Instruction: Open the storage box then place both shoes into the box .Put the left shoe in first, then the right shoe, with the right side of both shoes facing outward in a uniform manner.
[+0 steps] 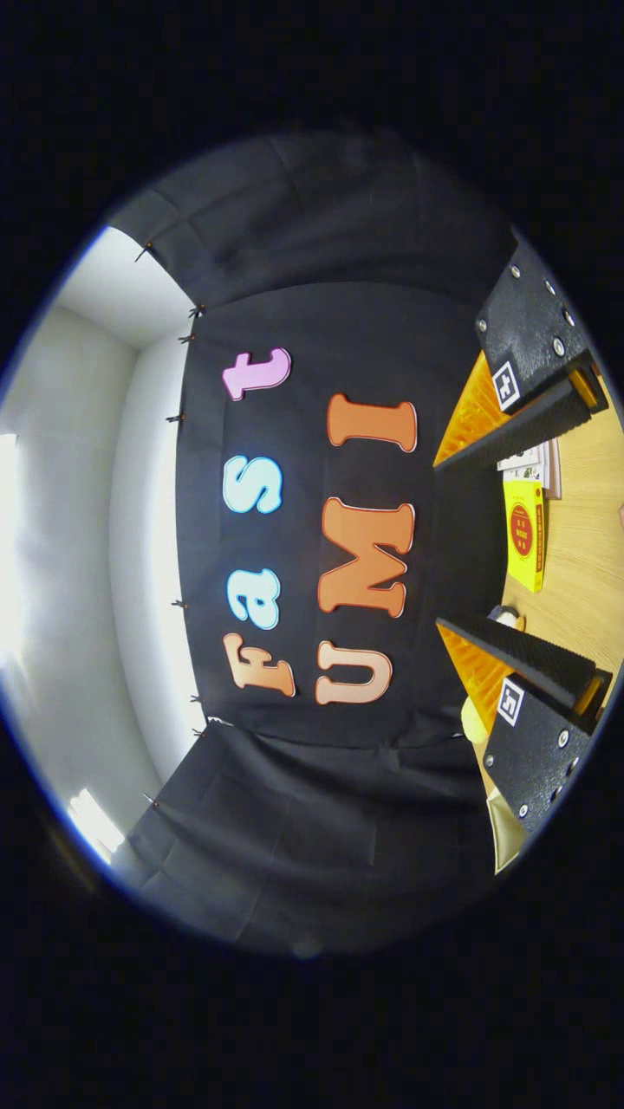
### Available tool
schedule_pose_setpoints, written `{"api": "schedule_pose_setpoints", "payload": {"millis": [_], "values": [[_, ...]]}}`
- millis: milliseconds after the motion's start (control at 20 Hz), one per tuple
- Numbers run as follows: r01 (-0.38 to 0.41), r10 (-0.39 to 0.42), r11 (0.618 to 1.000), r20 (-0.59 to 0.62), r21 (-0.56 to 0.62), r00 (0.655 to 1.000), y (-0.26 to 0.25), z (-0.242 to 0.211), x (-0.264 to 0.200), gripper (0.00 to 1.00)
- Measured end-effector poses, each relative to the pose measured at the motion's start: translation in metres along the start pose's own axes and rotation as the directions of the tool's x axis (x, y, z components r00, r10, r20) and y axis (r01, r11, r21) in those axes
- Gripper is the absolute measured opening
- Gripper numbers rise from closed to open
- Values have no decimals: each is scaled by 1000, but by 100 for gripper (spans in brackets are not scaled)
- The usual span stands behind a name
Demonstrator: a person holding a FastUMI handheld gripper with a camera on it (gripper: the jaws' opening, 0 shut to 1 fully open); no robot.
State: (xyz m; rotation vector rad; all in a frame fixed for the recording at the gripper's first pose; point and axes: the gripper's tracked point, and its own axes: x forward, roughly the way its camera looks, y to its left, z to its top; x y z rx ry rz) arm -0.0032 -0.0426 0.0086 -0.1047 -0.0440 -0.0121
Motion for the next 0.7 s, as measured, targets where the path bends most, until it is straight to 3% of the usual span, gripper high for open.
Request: {"api": "schedule_pose_setpoints", "payload": {"millis": [700], "values": [[-9, 8, 999, 11, 53, 1000, -10, 9, -1, 97]]}}
